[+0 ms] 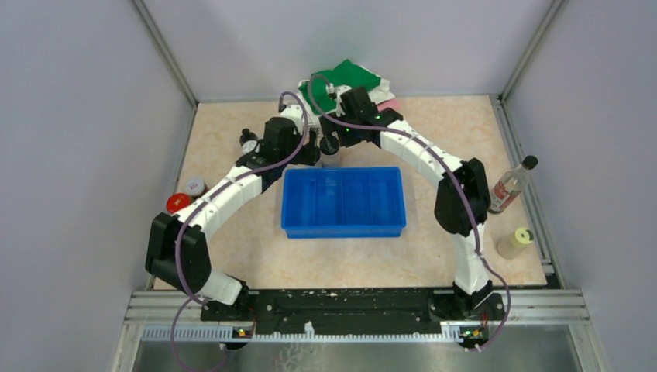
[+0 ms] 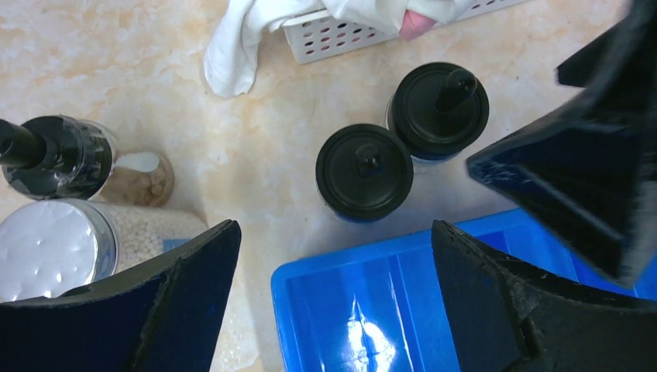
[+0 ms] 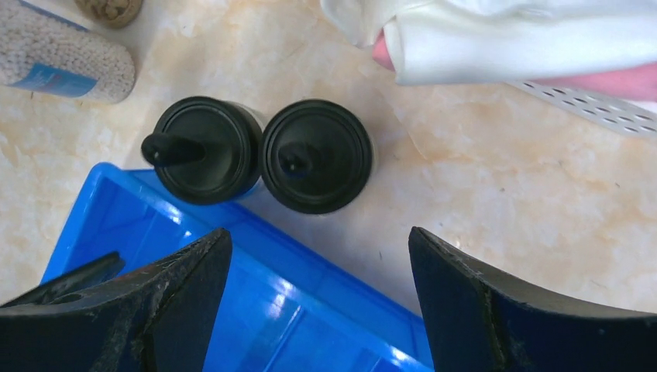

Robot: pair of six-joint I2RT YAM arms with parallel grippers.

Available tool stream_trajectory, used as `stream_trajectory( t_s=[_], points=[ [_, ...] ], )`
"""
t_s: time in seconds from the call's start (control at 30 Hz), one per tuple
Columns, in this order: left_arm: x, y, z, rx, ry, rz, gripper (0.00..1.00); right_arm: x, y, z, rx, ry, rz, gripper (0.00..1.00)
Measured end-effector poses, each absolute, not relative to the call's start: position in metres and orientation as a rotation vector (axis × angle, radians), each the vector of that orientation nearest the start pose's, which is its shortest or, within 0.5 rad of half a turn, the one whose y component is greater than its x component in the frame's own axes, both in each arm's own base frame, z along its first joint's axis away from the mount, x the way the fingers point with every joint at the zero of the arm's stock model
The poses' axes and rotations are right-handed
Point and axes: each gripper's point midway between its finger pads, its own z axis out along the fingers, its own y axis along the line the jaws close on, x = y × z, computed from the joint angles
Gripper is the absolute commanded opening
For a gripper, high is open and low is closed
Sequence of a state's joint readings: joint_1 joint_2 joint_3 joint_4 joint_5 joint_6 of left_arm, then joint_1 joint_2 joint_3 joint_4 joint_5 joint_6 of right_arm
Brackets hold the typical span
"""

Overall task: Organize the condiment bottles
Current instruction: Pick up the bottle from the center of the board.

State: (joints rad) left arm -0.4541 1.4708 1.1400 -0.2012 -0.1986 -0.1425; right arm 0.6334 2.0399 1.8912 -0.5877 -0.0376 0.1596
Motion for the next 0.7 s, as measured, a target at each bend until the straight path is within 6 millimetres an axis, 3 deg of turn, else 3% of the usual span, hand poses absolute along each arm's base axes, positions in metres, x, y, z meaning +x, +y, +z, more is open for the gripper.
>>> stream_trajectory(
  t_s=[0.27,0.53,0.7],
  points=[
    [0.421,-0.164,0.180,0.185,2.086,-0.163,0.99,0.449,0.350,0.133,-0.593,2.328,0.434,0.84],
    [0.427,-0.170,0.147,0.186,2.146,-0.175,0.99,0.456,0.356,0.125,-0.600,2.331,0.437,0.83],
    [0.427,-0.171,0.143,0.185,2.155,-0.176,0.99,0.461,0.361,0.117,-0.605,2.324,0.441,0.80]
  ],
)
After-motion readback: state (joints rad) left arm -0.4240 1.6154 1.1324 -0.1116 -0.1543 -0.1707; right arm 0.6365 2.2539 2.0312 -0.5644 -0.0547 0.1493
